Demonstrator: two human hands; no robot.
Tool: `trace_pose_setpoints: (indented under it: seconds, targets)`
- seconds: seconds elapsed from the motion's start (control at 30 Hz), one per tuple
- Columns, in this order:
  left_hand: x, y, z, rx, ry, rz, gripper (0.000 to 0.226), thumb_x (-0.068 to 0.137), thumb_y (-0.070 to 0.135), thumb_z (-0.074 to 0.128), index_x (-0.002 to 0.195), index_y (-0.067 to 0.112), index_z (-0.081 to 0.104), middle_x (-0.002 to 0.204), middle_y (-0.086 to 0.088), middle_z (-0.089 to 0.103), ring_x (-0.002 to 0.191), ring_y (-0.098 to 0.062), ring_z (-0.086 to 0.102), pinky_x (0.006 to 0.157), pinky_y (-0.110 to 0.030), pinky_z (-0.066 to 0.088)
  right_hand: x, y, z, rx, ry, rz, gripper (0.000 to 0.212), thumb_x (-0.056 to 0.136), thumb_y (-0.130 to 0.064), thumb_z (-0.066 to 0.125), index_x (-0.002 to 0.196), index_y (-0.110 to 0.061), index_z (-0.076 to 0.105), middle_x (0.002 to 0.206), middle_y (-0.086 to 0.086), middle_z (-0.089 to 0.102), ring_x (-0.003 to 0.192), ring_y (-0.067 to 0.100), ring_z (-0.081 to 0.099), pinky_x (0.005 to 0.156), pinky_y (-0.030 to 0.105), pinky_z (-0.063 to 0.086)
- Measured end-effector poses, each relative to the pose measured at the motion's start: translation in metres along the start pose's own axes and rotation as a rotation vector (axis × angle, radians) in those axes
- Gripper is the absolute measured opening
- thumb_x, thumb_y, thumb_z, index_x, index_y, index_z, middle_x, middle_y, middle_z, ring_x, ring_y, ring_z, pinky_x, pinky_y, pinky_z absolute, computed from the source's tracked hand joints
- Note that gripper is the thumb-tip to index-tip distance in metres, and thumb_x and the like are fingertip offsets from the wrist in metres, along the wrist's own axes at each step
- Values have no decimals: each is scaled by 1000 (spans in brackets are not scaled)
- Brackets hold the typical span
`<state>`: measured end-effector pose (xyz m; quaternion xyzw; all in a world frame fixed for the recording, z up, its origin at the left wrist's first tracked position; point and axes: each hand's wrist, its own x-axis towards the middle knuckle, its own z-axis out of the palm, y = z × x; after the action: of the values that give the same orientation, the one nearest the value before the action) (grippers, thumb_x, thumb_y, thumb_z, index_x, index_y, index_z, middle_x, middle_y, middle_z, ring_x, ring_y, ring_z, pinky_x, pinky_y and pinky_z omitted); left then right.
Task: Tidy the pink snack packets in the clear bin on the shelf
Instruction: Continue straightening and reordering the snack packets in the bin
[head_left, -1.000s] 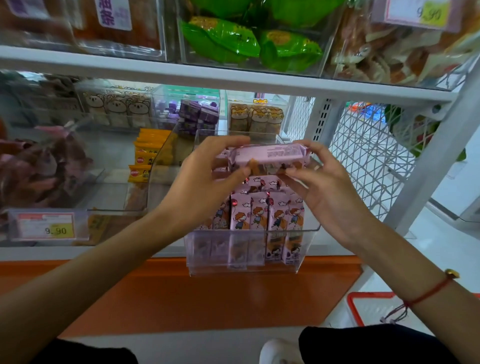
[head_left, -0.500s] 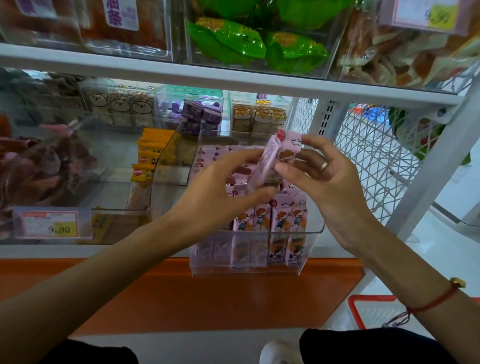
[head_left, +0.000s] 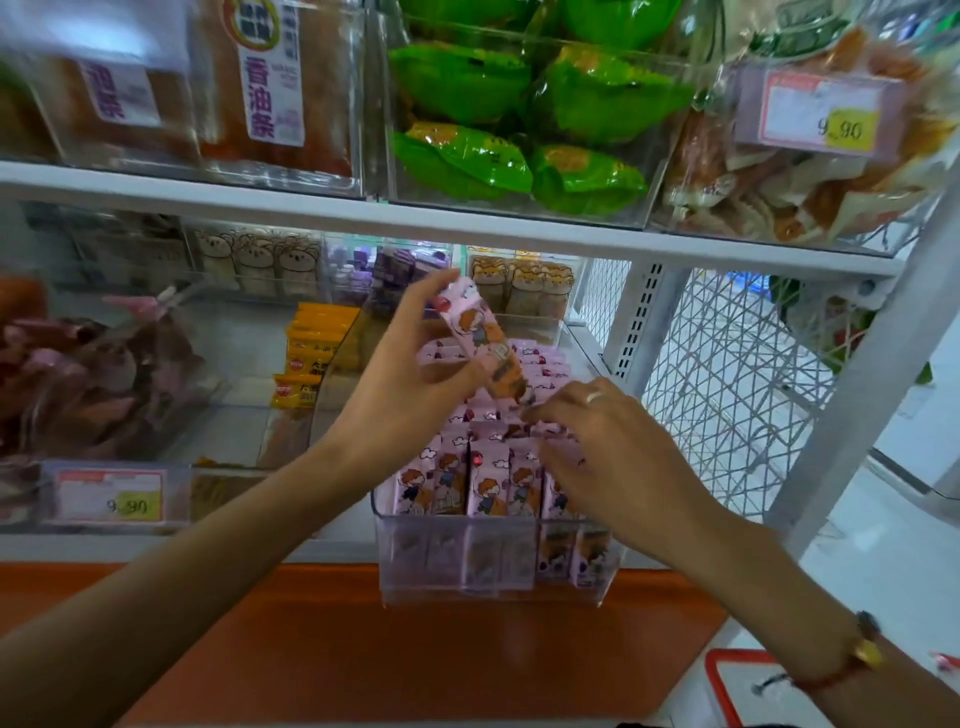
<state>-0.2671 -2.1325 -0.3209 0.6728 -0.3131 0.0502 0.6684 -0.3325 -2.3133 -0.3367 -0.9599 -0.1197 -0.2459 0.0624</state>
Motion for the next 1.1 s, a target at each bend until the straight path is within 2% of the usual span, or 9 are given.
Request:
trace_pose_setpoints:
  seconds: [0.1,0.23,0.4,0.53,0.63,0.73,0.87,1.0,1.1]
  targets:
    - [7,-5,8,81,-48,18,49,89,9,63,129,28,42,112,4,61,89,-3,69,70,-13,54,1,4,14,-149,-105,4,45,93,-53,40,127,-28,56,118,-4,54,109,13,38,89,30,29]
    - [19,-14,13,168,-126,-62,49,86,13,66,128,22,43,114,2,61,90,-2,68,79,-23,57,-1,10,14,-73,-150,-2,48,82,-64,49,118,-33,60,118,-8,53,110,12,34,88,30,27]
    - [32,-15,9,242,-226,-70,46,82,10,70,115,26,43,102,14,56,84,16,59,64,-5,48,-6,18,0,137,-162,-12,45,72,-63,65,106,-34,66,122,-14,52,115,4,37,84,21,31]
    - [37,-17,12,357,-347,-161,53,79,16,73,121,22,42,113,3,59,94,-7,63,75,-19,56,-8,20,-2,146,-187,-17,45,73,-63,65,107,-34,65,116,-14,56,108,5,45,81,20,32]
    - [38,-22,15,743,-449,-75,59,75,31,77,127,21,50,115,6,54,97,-6,54,73,-14,44,-9,18,0,126,-171,-9,45,75,-62,64,109,-32,63,116,-13,55,107,7,45,83,22,35]
    - [36,-30,25,1107,-438,41,52,80,51,68,124,24,61,119,1,59,105,-15,54,79,-26,44,-8,16,2,98,-165,-22,46,78,-60,62,113,-30,63,117,-11,56,106,7,45,87,23,34]
    - [42,-34,31,1070,-477,-46,48,80,45,70,122,22,62,122,3,63,106,-13,59,91,-34,50,-7,17,2,69,-196,-47,44,83,-55,60,119,-30,62,121,-10,55,112,8,43,89,21,26]
    - [43,-33,30,930,-434,-44,29,76,30,78,101,19,68,100,5,69,80,-5,59,75,-23,51,-6,14,2,31,-197,-53,42,87,-48,57,123,-27,60,124,-7,54,115,11,42,94,26,27]
    - [36,-28,28,844,-497,-56,26,90,27,63,111,13,69,107,0,70,82,-5,58,76,-18,46,-6,14,2,-9,-210,-66,41,90,-48,52,125,-26,57,123,-8,52,114,11,39,96,28,31]
